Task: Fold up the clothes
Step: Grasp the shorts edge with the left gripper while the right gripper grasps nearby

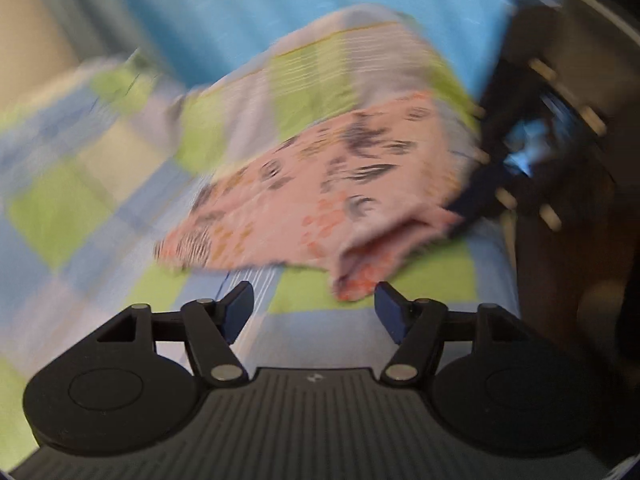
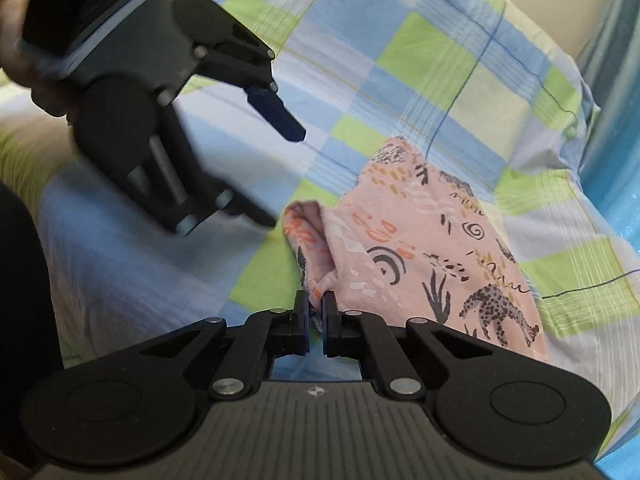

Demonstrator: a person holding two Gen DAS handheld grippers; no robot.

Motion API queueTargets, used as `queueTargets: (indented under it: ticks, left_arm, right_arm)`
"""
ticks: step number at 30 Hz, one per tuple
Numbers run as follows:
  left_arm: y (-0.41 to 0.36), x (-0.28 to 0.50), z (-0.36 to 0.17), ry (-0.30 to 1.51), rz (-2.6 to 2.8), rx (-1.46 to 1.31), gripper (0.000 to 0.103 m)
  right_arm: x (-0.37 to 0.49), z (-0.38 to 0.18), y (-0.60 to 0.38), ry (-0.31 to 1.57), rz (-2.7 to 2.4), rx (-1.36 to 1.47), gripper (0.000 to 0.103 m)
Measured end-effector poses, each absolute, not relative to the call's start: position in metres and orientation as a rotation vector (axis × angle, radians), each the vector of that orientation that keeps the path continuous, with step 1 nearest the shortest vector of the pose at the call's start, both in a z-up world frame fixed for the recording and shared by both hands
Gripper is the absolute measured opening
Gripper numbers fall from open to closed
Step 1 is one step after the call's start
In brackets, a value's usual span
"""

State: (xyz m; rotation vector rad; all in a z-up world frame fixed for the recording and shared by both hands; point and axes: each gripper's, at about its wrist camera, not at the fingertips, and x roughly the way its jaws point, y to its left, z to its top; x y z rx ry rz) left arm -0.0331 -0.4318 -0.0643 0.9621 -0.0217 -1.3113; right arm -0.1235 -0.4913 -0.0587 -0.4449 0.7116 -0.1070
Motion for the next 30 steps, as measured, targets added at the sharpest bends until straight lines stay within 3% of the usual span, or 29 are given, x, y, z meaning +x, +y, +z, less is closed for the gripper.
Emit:
queueTargets:
  ticks: [3, 7, 8, 9, 11, 13, 17, 22, 24, 27, 30]
  left_arm:
    - [-0.439, -0.06, -0.08, -0.246, -1.344, 1.152, 0.065]
    - [-0.456, -0.076, -0.094, -0.403, -1.399, 1.258, 0.061]
    - [-0.461, -0.078, -0.097, -0.424, -1.409, 1.271, 0.052]
    - [-0.465, -0.08, -0.1, -0.438, -1.415, 1.281, 0.033]
    - [-0.472, -0.082, -0.103, -0.447, -1.421, 1.295, 0.015]
    - [-0.476, -0.081, -0.102, -0.404, -1.433, 1.271, 0.005]
    - [-0.481, -0.068, -0.088, -0.228, -1.461, 1.142, 0.003]
    - [-0.486, -0.045, -0.065, -0.042, -1.479, 0.949, 0.003]
    - [-0.489, -0.04, -0.057, -0.002, -1.492, 0.907, 0.003]
    - [-0.493, -0.032, -0.048, 0.039, -1.504, 0.857, 0.003]
    - [-0.492, -0.025, -0.038, 0.072, -1.512, 0.816, 0.003]
  right_arm:
    - [-0.127, -0.053, -0.493, 0.691, -0.108, -0.421, 0.004]
    - [-0.133, -0.048, -0.495, 0.666, -0.108, -0.396, 0.005]
    - [-0.134, -0.047, -0.496, 0.661, -0.107, -0.394, 0.005]
    - [-0.136, -0.047, -0.496, 0.656, -0.105, -0.393, 0.005]
    - [-0.139, -0.046, -0.497, 0.646, -0.103, -0.39, 0.005]
    - [-0.144, -0.045, -0.499, 0.632, -0.106, -0.387, 0.005]
    - [-0.158, -0.041, -0.514, 0.579, -0.194, -0.351, 0.04]
    - [-0.153, -0.056, -0.519, 0.633, -0.248, -0.465, 0.053]
    - [-0.146, -0.063, -0.513, 0.615, -0.258, -0.569, 0.069]
    - [-0.131, -0.071, -0.516, 0.585, -0.276, -0.657, 0.071]
    - [-0.117, -0.085, -0.529, 0.598, -0.274, -0.735, 0.054]
